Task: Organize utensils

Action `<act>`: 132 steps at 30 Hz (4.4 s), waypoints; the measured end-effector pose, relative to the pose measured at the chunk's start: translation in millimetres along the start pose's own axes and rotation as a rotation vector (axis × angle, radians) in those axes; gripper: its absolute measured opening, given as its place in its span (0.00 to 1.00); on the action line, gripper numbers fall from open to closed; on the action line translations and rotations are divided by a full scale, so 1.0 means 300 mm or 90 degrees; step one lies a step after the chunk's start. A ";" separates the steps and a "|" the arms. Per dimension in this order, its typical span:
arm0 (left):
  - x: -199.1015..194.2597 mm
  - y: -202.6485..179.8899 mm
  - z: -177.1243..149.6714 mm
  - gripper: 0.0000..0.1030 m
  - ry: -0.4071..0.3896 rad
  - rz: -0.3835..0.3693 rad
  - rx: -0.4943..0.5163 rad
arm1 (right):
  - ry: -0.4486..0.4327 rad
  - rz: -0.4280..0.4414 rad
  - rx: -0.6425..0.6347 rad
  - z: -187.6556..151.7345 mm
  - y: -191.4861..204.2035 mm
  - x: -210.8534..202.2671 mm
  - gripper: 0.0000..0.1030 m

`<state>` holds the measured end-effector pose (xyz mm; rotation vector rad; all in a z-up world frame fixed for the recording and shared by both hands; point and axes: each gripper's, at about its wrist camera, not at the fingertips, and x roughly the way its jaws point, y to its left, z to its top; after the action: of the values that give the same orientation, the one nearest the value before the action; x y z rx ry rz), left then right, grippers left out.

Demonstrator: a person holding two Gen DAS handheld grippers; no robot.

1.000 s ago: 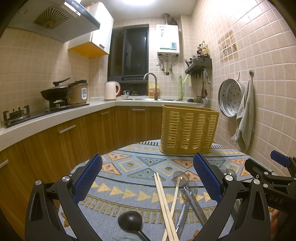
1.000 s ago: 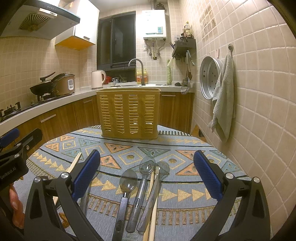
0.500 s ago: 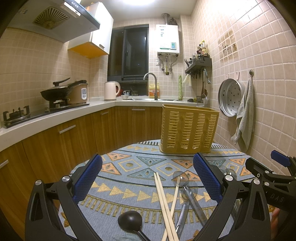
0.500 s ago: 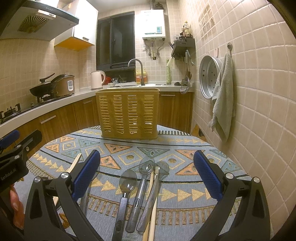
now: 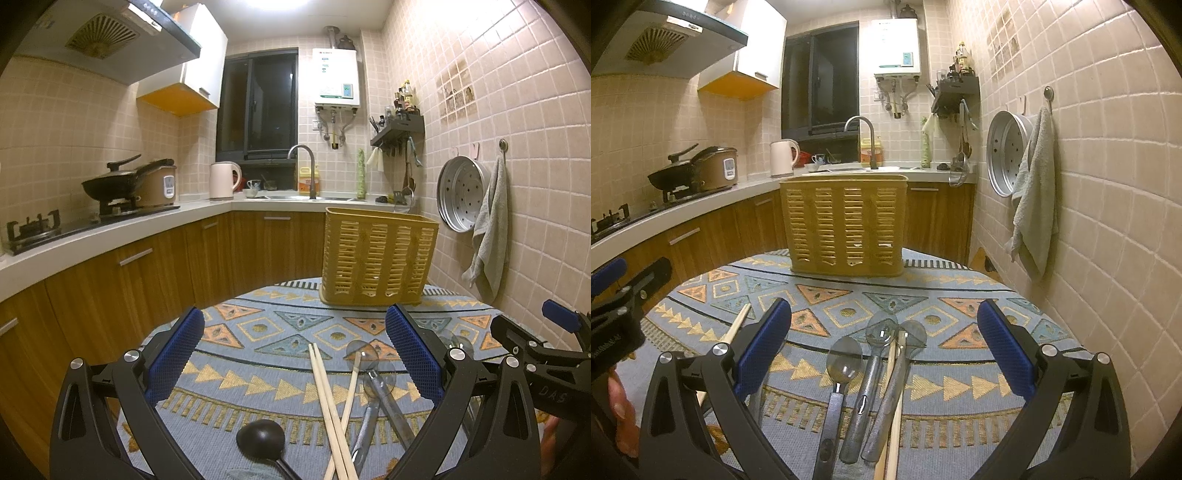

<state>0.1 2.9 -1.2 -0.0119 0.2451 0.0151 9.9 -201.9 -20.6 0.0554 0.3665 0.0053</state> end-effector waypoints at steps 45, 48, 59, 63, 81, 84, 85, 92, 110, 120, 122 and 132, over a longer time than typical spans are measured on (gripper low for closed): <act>0.286 0.088 -0.117 0.18 0.553 -0.102 -0.026 | 0.466 0.164 0.018 0.127 -0.096 0.305 0.42; 0.313 0.101 -0.114 0.07 0.553 -0.112 -0.013 | 0.515 0.184 0.043 0.112 -0.109 0.349 0.38; 0.377 0.163 -0.067 0.07 0.570 -0.202 -0.021 | 0.556 0.105 0.044 0.105 -0.165 0.454 0.37; 0.372 0.170 -0.050 0.07 0.564 -0.211 -0.019 | 0.581 0.105 0.035 0.091 -0.165 0.498 0.26; 0.381 0.172 -0.065 0.11 0.592 -0.226 -0.030 | 0.628 0.122 0.061 0.052 -0.172 0.553 0.08; 0.384 0.181 -0.060 0.17 0.600 -0.223 -0.026 | 0.637 0.122 0.056 0.054 -0.171 0.555 0.08; 0.388 0.184 -0.059 0.18 0.608 -0.225 -0.027 | 0.639 0.122 0.056 0.055 -0.165 0.555 0.08; 0.403 0.141 -0.084 0.23 0.648 -0.222 0.022 | 0.659 0.133 0.059 0.056 -0.169 0.577 0.08; 0.362 0.067 -0.043 0.04 0.538 -0.165 0.073 | 0.631 0.129 0.042 0.071 -0.201 0.532 0.06; 0.361 0.047 -0.005 0.04 0.508 -0.193 0.051 | 0.643 0.121 0.030 0.051 -0.213 0.547 0.06; 0.363 0.048 -0.005 0.04 0.507 -0.195 0.047 | 0.650 0.121 0.024 0.050 -0.213 0.553 0.06; 0.371 0.053 0.004 0.04 0.503 -0.209 0.040 | 0.676 0.110 -0.009 0.053 -0.183 0.577 0.08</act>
<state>108.2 20.1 -27.4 0.0057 1.0303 -0.3307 176.9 -255.0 -70.9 0.0672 1.4218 0.2141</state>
